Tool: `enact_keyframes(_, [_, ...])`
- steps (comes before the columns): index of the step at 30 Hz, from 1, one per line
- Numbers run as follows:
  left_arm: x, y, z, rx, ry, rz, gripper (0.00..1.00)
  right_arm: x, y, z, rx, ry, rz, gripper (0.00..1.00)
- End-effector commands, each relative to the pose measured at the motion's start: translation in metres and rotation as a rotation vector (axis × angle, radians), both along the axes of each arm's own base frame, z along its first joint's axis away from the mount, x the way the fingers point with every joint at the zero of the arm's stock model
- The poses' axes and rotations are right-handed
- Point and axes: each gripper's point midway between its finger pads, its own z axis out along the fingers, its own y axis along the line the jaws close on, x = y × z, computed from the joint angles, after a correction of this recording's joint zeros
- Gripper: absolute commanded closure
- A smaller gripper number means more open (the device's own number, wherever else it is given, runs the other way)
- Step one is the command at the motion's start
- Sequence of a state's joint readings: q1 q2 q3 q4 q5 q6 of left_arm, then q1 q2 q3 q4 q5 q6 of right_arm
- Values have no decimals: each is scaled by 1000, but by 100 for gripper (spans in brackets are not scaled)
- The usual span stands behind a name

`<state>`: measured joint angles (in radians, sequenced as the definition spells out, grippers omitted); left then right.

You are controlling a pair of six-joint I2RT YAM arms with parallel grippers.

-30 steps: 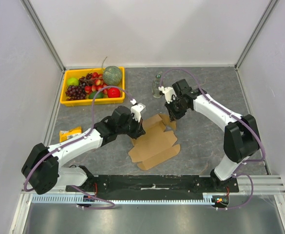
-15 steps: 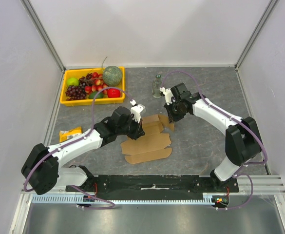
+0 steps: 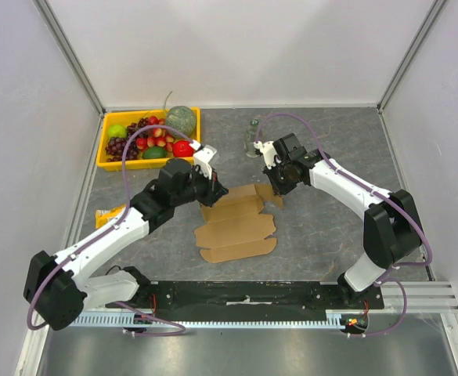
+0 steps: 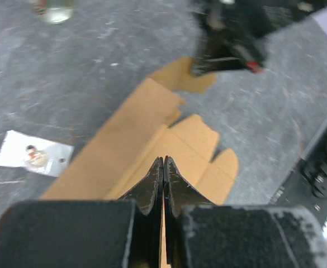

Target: Fold the paper box

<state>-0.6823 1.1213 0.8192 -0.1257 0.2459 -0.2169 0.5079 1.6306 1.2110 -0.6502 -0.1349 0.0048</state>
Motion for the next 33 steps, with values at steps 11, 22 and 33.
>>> enact_keyframes(11, [74, 69, -73, 182, 134, 379, 98, 6, 5, 16, 17, -69, 37, 100])
enact_keyframes(22, [79, 82, -104, 252, 186, 425, 98, 8, 8, 19, 30, -70, 36, 100])
enact_keyframes(33, [55, 69, -104, 177, 226, 337, 98, 12, 30, 15, 127, 14, -31, 100])
